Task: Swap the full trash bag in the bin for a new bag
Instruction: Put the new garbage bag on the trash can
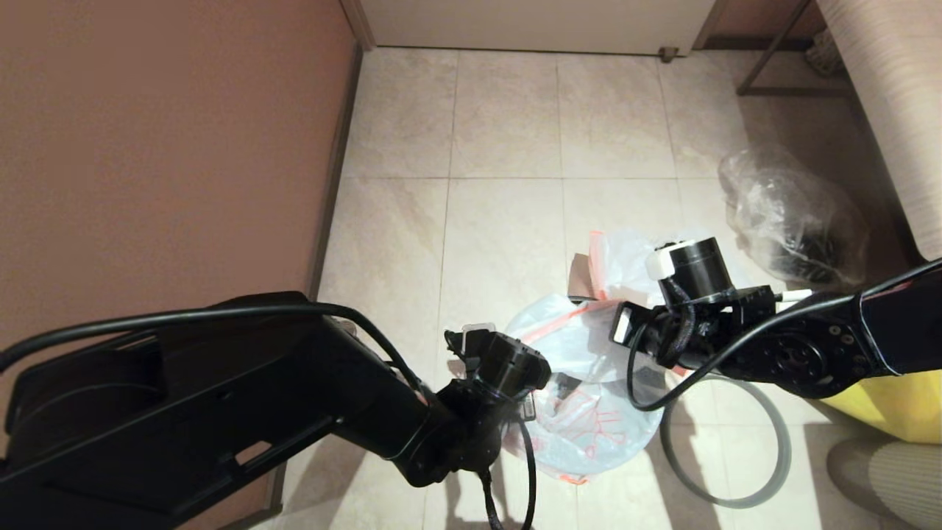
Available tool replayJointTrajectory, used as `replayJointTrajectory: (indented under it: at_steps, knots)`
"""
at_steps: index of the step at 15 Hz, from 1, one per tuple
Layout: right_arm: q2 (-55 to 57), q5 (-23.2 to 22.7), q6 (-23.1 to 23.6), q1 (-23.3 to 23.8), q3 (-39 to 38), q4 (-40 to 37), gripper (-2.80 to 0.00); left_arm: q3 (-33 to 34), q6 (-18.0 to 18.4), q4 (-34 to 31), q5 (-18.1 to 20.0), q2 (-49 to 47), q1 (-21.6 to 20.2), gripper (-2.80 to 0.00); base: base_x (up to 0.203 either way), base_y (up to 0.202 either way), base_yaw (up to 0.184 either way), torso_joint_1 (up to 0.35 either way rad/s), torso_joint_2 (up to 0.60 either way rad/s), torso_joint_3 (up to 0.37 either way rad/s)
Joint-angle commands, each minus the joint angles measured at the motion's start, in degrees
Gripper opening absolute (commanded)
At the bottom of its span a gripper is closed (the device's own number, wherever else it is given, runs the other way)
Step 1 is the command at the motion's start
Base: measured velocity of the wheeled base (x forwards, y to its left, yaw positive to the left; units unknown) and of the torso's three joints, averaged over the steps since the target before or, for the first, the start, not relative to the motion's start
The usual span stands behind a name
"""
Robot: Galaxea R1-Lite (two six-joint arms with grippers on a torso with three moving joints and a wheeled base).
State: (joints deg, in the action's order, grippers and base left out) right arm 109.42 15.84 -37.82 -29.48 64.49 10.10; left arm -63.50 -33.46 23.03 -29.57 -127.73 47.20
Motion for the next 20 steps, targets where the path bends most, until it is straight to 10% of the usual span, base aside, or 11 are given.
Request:
replayJointTrajectory:
  at_steps: [1,20]
  knots:
    - [0.7,-3.6,0.0,-0.4,1.1,0.1,-2.80,0.0,-0.2,0.1,0.0,-0.2,0.3,-2.80,0.000,0.000,0.000,0.000,0.00,0.000]
    - [4.9,-6.4,0.9,1.7,9.1,0.1,-2.80,2.3,-0.3,0.2,1.3,1.3,3.9,-2.80,0.000,0.000,0.000,0.000,0.00,0.000]
